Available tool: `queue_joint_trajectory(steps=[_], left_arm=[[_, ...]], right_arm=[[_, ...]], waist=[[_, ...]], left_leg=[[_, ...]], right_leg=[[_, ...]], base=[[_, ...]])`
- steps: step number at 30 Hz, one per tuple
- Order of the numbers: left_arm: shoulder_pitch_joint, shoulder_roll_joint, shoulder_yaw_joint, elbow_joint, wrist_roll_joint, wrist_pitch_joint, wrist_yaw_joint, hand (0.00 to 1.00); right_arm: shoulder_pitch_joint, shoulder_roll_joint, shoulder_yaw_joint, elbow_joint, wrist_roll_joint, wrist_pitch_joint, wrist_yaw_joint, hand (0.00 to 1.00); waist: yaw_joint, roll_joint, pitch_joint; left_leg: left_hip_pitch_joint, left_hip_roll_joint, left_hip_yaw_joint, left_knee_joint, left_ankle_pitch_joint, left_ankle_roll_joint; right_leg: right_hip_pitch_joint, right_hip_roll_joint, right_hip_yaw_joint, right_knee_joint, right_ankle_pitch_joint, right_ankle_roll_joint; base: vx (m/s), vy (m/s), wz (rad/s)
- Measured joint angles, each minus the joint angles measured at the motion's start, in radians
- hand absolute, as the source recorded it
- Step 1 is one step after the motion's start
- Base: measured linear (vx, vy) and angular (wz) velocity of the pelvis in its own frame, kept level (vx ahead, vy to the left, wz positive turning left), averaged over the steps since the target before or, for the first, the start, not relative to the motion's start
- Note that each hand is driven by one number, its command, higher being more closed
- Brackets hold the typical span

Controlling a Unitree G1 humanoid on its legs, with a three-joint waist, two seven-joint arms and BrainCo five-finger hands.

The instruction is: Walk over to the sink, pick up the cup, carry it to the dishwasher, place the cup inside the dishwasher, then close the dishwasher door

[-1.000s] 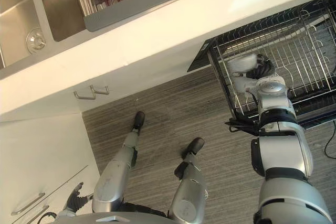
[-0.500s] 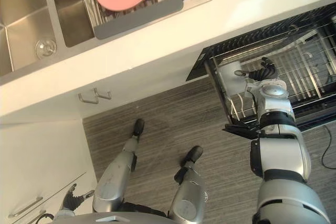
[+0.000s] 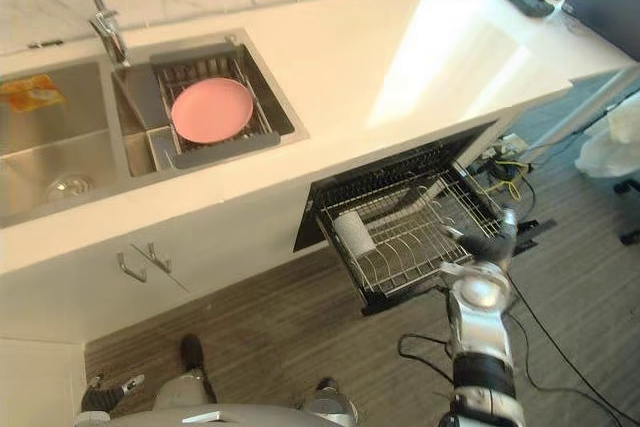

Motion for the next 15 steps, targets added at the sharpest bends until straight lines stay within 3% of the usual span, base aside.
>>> queue_joint_trajectory(steps=[2,6,11,12,15], left_arm=[[0.002,-0.019,0.003,0.001,-0.004,0.001,-0.053,0.00],[0.003,-0.067,-0.008,0.022,-0.008,-0.002,-0.126,0.00],[0.004,-0.063,-0.047,0.070,-0.087,0.052,-0.152,0.00],[0.005,-0.058,-0.055,0.088,-0.090,0.059,-0.154,0.00],[0.006,-0.044,-0.080,0.109,-0.130,0.070,-0.167,0.00]], right_arm=[[0.040,0.086,-0.019,-0.113,0.212,-0.081,0.073,0.00],[0.037,0.142,0.056,-0.209,0.384,-0.117,0.221,0.00],[0.035,0.149,0.108,-0.342,0.383,-0.124,0.228,0.00],[0.035,0.150,0.109,-0.347,0.383,-0.124,0.219,0.00],[0.036,0.151,0.109,-0.367,0.382,-0.119,0.174,0.00]], waist=[[0.000,-0.006,-0.003],[0.006,0.001,-0.009],[0.007,0.018,-0.044],[0.007,0.004,-0.051],[0.006,-0.006,-0.067]], left_leg=[[0.018,-0.018,0.003,0.001,0.002,-0.002],[0.056,-0.029,0.021,-0.005,-0.019,-0.008],[0.065,-0.048,0.028,-0.006,-0.028,-0.014],[0.067,-0.057,0.030,-0.006,-0.029,-0.014],[0.072,-0.091,0.015,-0.006,-0.047,-0.011]], right_leg=[[0.013,-0.019,0.017,0.005,-0.005,0.007],[0.019,-0.034,0.062,0.003,-0.013,0.013],[0.011,-0.045,0.113,-0.006,-0.024,0.021],[0.008,-0.052,0.125,-0.004,-0.024,0.022],[-0.023,-0.098,0.138,0.068,-0.058,-0.001]], base=[[0.04,0.055,0.08],[-0.03,0.041,-0.19],[-0.02,0.035,-0.08],[0.02,0.029,-0.10],[0.07,0.057,-0.03]])
